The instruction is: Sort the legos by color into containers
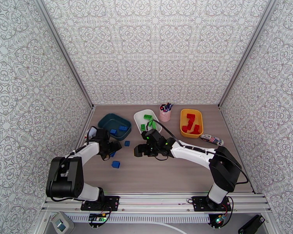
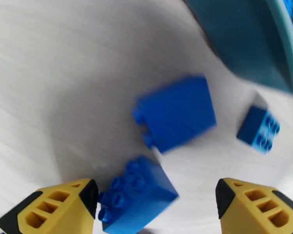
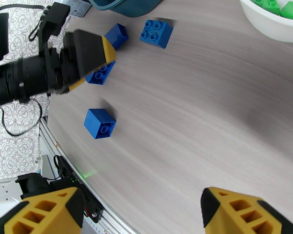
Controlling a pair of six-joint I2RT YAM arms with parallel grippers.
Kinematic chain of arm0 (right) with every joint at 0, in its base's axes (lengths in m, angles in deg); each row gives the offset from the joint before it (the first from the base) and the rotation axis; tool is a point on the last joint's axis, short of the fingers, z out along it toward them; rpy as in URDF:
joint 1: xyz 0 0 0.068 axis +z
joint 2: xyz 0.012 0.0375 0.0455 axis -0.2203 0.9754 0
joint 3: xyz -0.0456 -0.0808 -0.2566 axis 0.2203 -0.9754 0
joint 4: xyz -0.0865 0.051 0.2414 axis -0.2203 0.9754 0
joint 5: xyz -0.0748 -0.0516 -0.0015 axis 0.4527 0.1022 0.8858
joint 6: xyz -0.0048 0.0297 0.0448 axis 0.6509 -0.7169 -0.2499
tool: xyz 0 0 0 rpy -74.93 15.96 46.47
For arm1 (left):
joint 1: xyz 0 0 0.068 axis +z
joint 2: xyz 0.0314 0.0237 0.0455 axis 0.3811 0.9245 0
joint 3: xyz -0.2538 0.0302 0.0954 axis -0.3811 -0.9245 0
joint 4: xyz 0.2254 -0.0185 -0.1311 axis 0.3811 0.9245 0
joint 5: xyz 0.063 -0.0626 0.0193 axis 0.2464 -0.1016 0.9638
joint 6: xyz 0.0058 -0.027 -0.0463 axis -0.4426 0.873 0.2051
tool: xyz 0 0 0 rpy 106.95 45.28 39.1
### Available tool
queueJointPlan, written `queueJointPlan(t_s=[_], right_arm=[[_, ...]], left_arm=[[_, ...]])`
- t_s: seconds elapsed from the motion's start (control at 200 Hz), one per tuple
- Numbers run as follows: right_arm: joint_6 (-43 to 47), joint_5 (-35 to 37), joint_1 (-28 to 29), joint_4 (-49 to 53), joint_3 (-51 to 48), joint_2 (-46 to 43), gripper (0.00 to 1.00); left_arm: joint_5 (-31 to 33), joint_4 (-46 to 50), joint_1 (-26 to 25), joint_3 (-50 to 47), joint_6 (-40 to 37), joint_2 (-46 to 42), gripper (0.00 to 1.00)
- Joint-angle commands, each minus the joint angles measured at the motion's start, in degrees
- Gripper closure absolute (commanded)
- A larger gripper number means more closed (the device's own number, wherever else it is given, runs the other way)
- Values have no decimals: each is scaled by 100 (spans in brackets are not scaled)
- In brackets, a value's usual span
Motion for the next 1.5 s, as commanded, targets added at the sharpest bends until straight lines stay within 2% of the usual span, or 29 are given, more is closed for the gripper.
queueJointPlan(t_s=[0.0,0.33,0.4,0.635,0.83,1.03,1.185,1.326,1.496], right_arm=[[36,6,35,39,155,126,18],[35,25,35,78,143,96,18],[33,47,35,69,105,80,18],[48,69,35,95,108,47,19],[135,141,36,257,233,78,20],[220,92,35,385,518,244,20],[248,-111,36,290,887,362,21],[215,-251,36,210,1318,458,21],[270,-202,38,491,1825,549,21]], left_arm=[[-18,137,-279,-38,12,-155,18],[765,544,-463,328,160,181,36],[808,585,-460,421,125,272,40],[762,649,-448,650,-9,522,62],[715,786,-551,591,-4,234,75],[554,1045,-746,694,60,-423,77],[428,1191,-729,1214,81,-646,76],[372,1188,-590,1923,1,-348,74],[423,1303,-389,3008,-245,521,74]])
